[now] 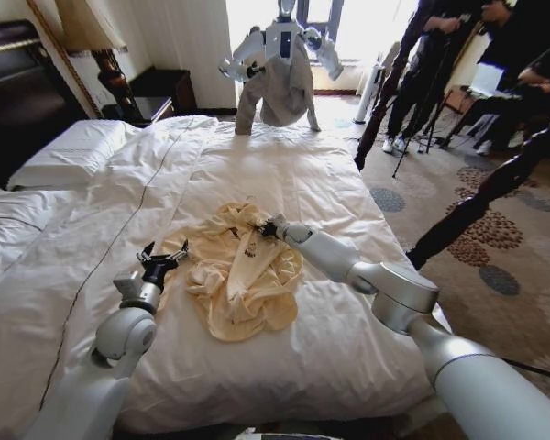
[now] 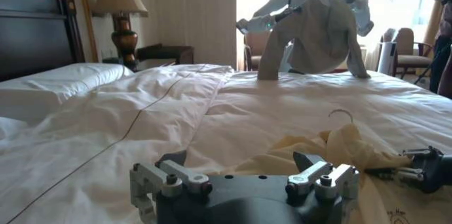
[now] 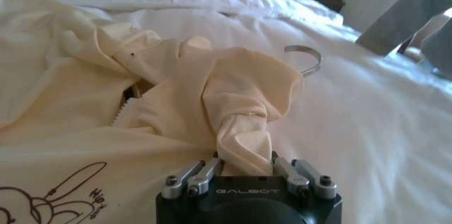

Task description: Pick up the clothes from the bed and hang them on the clothes hanger.

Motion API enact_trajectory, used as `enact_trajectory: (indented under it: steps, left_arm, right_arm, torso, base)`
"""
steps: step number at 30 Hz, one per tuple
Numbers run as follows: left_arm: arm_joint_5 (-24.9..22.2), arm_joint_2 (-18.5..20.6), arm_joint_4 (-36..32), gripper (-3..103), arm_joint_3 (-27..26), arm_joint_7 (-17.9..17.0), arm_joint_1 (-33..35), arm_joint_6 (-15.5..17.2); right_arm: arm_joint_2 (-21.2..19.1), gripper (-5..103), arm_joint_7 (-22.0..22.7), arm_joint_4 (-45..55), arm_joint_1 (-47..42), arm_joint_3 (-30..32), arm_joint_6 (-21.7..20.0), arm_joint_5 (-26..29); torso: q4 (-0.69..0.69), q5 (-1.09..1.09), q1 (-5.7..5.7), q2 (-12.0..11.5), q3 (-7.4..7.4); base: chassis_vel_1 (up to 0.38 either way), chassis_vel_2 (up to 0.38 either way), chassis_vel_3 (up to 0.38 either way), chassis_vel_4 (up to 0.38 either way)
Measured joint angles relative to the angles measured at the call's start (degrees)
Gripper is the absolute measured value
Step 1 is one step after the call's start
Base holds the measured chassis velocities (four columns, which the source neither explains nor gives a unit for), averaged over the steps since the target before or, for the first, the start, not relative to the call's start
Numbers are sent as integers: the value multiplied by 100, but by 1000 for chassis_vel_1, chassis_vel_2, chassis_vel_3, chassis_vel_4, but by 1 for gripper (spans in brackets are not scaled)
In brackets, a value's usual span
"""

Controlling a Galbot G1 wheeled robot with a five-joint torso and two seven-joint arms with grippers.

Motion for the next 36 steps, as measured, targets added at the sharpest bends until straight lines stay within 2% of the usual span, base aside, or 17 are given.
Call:
enact_trajectory:
  steps: [3, 7, 14, 17, 19, 20, 22, 25, 33, 36]
  left_arm:
    - [-42, 37, -73, 100, -35, -8, 2, 13]
    - [-59, 46, -153, 100, -78, -10, 38, 19]
    - [-74, 31, -325, 100, -167, -22, 127, 25]
    - [-130, 50, -436, 100, -303, -29, 198, 31]
    - [-142, 55, -462, 100, -337, -30, 218, 32]
    - [-172, 70, -533, 100, -454, -31, 281, 33]
    - [-181, 73, -554, 100, -490, -31, 300, 34]
    - [-231, 74, -696, 100, -681, -30, 436, 34]
    - [-313, 71, -941, 100, -892, -26, 593, 32]
    - [-339, 87, -1059, 100, -1010, -26, 649, 22]
  right_arm:
    - [-173, 20, 466, 340, -29, 75, 248, -458]
    - [-241, 20, 768, 518, -35, 113, 522, -793]
    - [-300, 20, 1318, 931, -30, 110, 722, -869]
    - [-335, 20, 1768, 1254, 2, 125, 808, -883]
    - [-336, 20, 1844, 1297, 7, 148, 826, -913]
    - [-347, 20, 2084, 1431, 44, 230, 891, -1049]
    - [-362, 20, 2150, 1491, 68, 254, 906, -1102]
    - [-554, 20, 2352, 2014, 272, 240, 814, -1200]
    - [-906, 20, 2419, 2725, 638, 52, 518, -1092]
    - [-1143, 20, 2421, 3127, 918, -52, 271, -956]
  torso:
    - [0, 0, 0, 0, 0]
    - [-1, 0, -1, 0, -1]
    - [0, 0, 0, 0, -1]
    - [0, 0, -1, 0, -2]
    - [0, 0, -1, 0, -2]
    - [1, 0, -1, 0, -2]
    - [1, 0, -1, 0, -2]
    - [0, 0, -1, 0, -2]
    - [1, 0, -1, 1, -2]
    - [0, 0, -1, 1, -2]
  base:
    - [0, 0, 0, 0]
    - [0, 0, 0, 0]
    - [0, 0, 0, 0]
    - [0, 0, 0, 0]
    - [0, 0, 0, 0]
    - [0, 0, 0, 0]
    - [0, 0, 0, 0]
    - [0, 0, 0, 0]
    - [0, 0, 0, 0]
    - [0, 0, 0, 0]
